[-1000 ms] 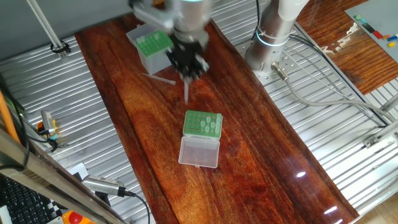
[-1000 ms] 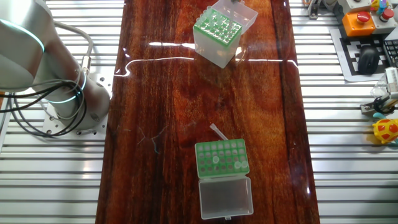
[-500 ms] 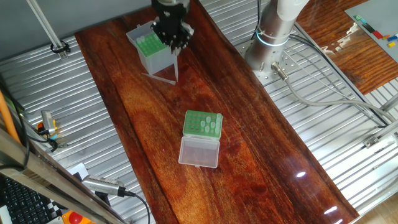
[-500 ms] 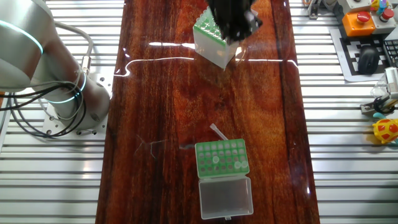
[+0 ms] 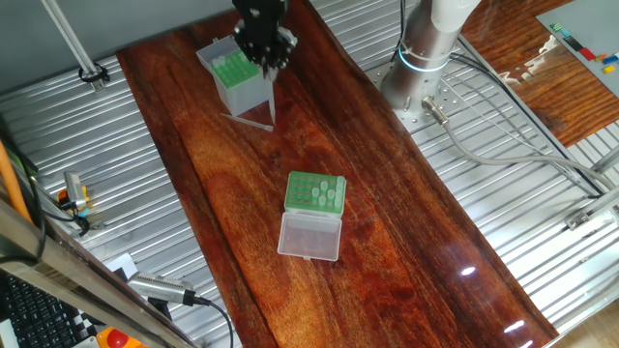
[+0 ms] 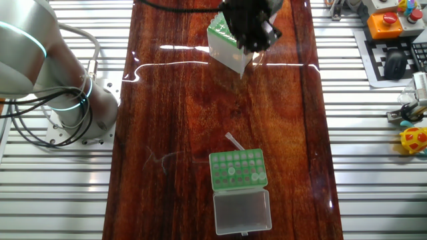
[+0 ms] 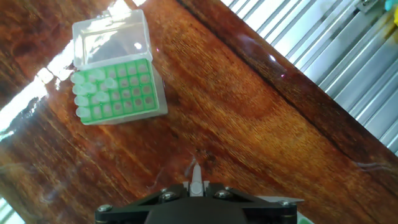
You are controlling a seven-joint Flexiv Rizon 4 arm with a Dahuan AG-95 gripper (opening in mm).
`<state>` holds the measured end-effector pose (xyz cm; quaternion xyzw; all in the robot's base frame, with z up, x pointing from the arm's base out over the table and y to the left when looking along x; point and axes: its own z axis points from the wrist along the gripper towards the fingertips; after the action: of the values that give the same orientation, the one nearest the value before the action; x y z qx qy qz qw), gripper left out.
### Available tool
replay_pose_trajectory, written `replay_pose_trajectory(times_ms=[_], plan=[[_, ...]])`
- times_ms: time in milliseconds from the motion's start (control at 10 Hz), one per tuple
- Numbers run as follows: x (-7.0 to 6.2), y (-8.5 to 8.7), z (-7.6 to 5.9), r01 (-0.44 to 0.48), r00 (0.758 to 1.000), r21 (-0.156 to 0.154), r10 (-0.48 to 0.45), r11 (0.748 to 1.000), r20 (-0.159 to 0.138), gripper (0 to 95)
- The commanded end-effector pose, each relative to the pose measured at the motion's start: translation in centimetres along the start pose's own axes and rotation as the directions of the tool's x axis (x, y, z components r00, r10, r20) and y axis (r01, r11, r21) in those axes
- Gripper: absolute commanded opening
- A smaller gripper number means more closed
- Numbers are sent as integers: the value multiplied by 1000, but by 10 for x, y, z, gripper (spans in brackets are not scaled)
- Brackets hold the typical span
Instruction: Transfer all large pipette tips from one holder to another
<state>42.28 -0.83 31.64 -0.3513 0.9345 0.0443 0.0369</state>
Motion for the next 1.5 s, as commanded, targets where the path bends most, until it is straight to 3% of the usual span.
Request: replay_pose_trajectory(times_ms=[100,200,300,400,500,900,1100,1300,1500], plan=[[58,-73,-19,-25,998,69,29,997,-64,0],[76,-90,-22,11,998,66,-7,998,-67,0],[84,-95,-24,18,997,64,-13,998,-71,0],[79,-90,-21,-2,998,58,6,998,-70,0],[62,-77,-15,-31,997,55,34,998,-66,0],[62,-77,-15,-175,981,87,182,981,-71,0],[62,-77,-15,-174,979,113,184,978,-84,0],[87,-114,-26,-90,990,110,101,990,-97,0],[112,-143,-26,-36,994,108,47,994,-94,0]])
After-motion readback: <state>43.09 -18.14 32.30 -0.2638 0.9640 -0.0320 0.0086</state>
